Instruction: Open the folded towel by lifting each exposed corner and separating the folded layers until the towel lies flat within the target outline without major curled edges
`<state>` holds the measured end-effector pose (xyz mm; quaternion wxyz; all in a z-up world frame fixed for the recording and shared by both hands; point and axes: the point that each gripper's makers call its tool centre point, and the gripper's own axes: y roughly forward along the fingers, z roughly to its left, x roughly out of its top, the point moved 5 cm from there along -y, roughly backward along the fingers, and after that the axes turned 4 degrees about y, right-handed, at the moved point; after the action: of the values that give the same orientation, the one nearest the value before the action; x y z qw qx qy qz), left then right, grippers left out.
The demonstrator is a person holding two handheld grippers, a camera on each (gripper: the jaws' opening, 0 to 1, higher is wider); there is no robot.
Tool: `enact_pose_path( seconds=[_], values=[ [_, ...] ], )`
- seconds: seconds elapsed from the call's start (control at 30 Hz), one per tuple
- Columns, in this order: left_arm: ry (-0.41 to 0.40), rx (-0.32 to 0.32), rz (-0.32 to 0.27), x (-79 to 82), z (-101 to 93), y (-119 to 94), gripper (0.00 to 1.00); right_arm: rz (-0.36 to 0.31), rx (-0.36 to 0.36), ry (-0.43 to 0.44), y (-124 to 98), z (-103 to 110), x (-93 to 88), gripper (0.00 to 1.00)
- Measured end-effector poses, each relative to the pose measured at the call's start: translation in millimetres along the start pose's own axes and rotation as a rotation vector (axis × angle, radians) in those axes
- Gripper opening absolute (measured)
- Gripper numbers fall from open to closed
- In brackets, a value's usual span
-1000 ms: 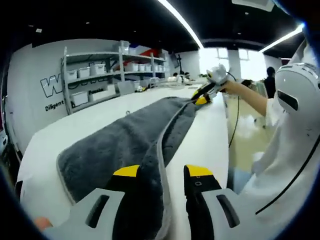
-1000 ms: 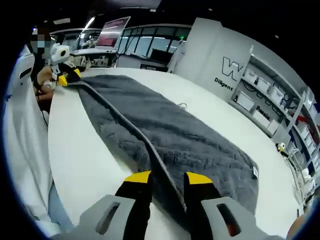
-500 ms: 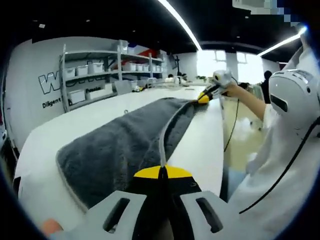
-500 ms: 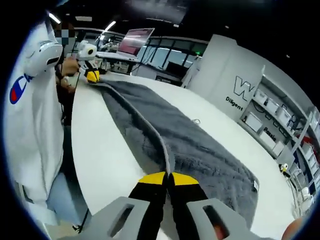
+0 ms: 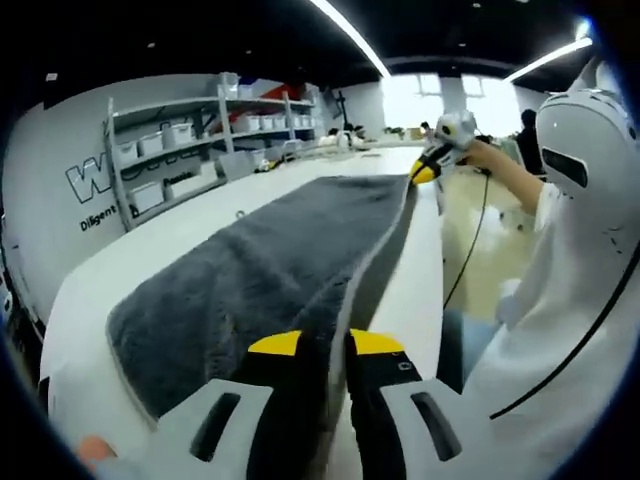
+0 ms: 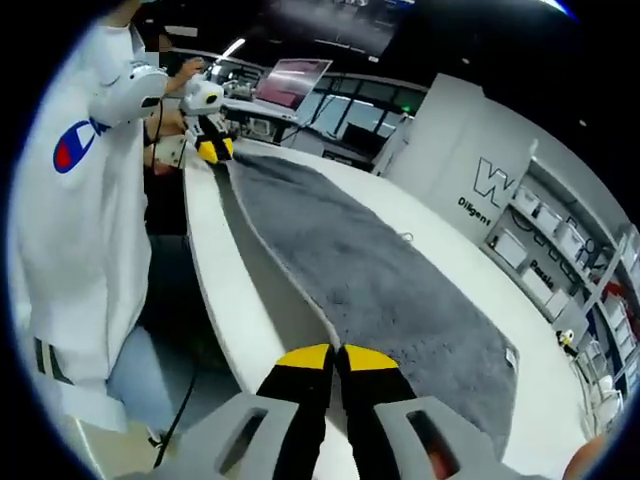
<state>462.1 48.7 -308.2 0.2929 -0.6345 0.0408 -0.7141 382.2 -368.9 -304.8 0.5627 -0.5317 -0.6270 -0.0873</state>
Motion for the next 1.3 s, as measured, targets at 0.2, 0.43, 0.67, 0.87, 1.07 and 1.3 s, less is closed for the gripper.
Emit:
enact_pose_path(
  seconds=[0.2, 0.43, 0.67, 0.87, 1.07, 1.3],
  values=[
    [-0.018, -0.066, 0.015, 0.4, -5.9, -14.8, 0.01, 0.026, 0.027, 0.008, 3.0, 9.8, -6.5, 0.0],
    [-0.013, -0.125, 0.077, -11.4, -14.0, -17.5, 0.11, 0.036, 0.037, 0.041, 4.0, 14.1, -11.8, 0.05],
    [-0.201, 0.018, -0.212, 20.5, 14.4, -45.8, 0.39, -0.136, -0.097, 0.256, -19.2, 1.7, -2.7, 0.33],
    [-0.246, 0.16, -0.246, 26.5, 31.6, -59.4, 0.74, -0.19, -0.295, 0.499, -39.5, -20.1, -16.4, 0.71],
    [-0.231, 0.193, -0.14, 14.4, 32.9, -53.6, 0.9, -0.138, -0.459, 0.678, -53.1, -34.8, -52.5, 0.99],
    [-0.301, 0.252, -0.09, 0.3, 42.8, -53.7, 0.99, -0.159, -0.518, 0.704, -59.8, -38.1, -60.3, 0.99]
  ],
)
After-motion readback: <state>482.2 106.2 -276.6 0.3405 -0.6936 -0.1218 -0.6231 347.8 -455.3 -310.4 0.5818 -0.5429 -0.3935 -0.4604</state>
